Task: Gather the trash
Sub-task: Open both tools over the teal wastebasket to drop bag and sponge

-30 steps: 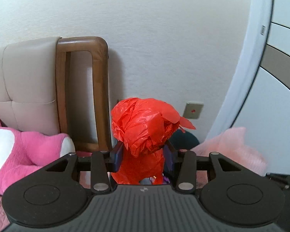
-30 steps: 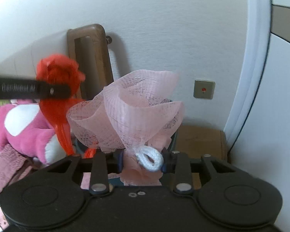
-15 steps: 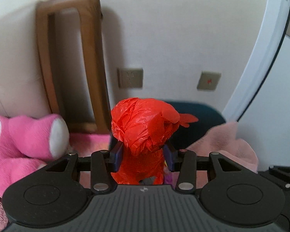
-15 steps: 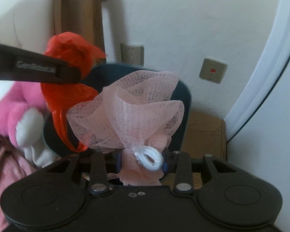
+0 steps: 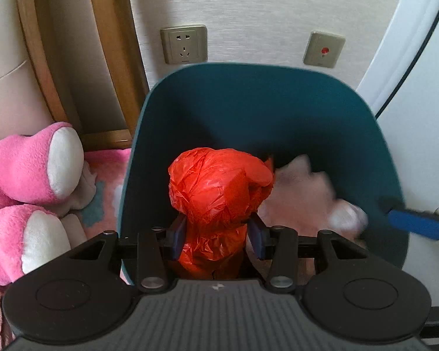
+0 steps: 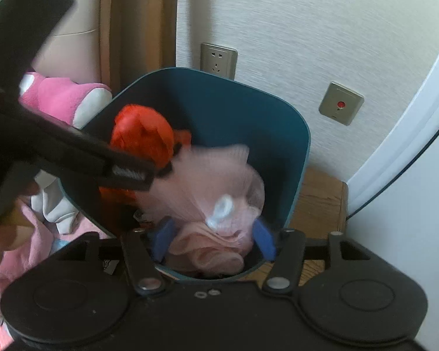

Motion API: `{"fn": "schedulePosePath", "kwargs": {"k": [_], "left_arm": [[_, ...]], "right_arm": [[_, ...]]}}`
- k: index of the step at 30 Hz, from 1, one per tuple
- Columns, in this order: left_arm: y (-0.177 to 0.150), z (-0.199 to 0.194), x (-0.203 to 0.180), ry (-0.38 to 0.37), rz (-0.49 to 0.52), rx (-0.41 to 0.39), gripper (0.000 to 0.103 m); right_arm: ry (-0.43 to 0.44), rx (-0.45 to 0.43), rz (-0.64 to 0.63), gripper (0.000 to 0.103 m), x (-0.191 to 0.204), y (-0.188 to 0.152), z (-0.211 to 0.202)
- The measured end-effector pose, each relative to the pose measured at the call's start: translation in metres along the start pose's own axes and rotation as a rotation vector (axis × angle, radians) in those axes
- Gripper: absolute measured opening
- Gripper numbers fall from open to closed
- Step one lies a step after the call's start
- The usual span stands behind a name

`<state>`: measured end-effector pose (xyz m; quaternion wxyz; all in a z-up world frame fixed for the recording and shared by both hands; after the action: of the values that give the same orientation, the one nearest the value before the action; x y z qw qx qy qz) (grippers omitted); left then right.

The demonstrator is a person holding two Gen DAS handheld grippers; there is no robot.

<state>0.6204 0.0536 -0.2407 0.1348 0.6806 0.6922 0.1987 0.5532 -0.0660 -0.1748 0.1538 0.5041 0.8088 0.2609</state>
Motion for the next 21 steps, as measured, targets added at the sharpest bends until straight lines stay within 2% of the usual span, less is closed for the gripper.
{"fn": "schedulePosePath", "kwargs": {"k": [3,7,14,21], "left_arm": [[-0.002,-0.001,-0.003,-0.012,-0.01,0.003,0.047],[-0.004,-0.013,-0.005,-0.036,-0.018,-0.02,0.066],[-0.009,-0.048,-0.006,-0.062,-0.001,-0.071,0.066],[-0.028,-0.106,0.002,-0.066,0.026,-0.146,0.066]], "right_arm": [[-0.004,-0.002,-0.002,0.064,-0.002,-0.001,-0.002],[0.01,-0.019,0.017,0.064,-0.008,0.0,-0.007],[0.037,-0.079,0.033,0.068,-0.011,0.001,-0.039],[0.063,-0.13,-0.02,0.07,-0.006,-0.011,-0.086]]}}
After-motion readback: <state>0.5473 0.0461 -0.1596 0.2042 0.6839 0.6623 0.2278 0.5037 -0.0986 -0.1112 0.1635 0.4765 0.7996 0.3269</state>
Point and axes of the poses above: each gripper's, at about its wrist camera, not at the fingertips, and z roughly the way its jaws point, x to its left, y to its top, the point moved 6 cm from there along z, roughly the way its jaws point, and after that the axes turned 5 degrees about y, right-handed, at the moved point
